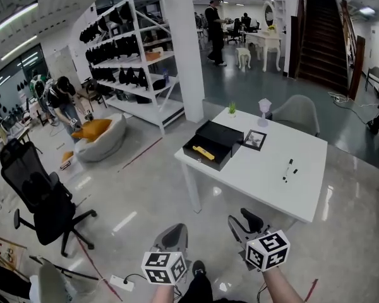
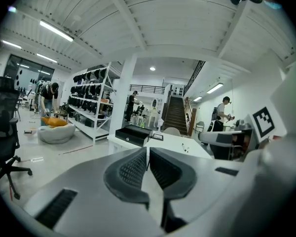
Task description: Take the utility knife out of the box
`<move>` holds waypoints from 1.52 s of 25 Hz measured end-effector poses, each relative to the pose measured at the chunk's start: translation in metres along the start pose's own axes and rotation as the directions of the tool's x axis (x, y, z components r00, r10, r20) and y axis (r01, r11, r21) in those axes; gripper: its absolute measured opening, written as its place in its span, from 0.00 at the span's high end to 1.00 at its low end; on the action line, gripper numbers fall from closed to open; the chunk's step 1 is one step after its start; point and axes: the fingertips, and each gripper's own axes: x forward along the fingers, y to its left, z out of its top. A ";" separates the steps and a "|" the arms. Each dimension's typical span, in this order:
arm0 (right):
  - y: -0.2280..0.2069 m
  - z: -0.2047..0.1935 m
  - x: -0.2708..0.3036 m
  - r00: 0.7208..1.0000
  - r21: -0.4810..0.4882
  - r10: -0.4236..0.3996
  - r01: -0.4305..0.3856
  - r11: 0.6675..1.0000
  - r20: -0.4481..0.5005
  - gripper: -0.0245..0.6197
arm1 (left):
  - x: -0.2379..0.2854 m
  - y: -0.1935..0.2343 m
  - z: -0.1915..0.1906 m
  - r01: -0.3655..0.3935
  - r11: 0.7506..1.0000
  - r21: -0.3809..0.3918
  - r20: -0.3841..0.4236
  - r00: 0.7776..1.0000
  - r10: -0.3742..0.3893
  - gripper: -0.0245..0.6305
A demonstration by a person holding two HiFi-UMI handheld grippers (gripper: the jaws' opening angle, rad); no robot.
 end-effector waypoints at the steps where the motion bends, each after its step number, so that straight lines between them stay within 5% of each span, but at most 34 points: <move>1: -0.003 0.002 0.011 1.000 -0.002 -0.003 0.003 1.000 -0.002 0.71 | 0.009 0.008 0.004 0.002 1.000 -0.004 0.001 1.000 -0.002 0.93; 17: -0.051 0.045 0.178 0.994 -0.024 -0.110 0.109 0.994 -0.015 0.69 | 0.133 0.130 0.061 0.065 0.998 -0.002 -0.006 0.998 -0.065 0.93; 38: -0.102 0.071 0.258 0.988 -0.069 -0.155 0.153 0.986 -0.015 0.71 | 0.194 0.186 0.076 0.050 0.999 -0.014 -0.033 0.998 -0.050 0.93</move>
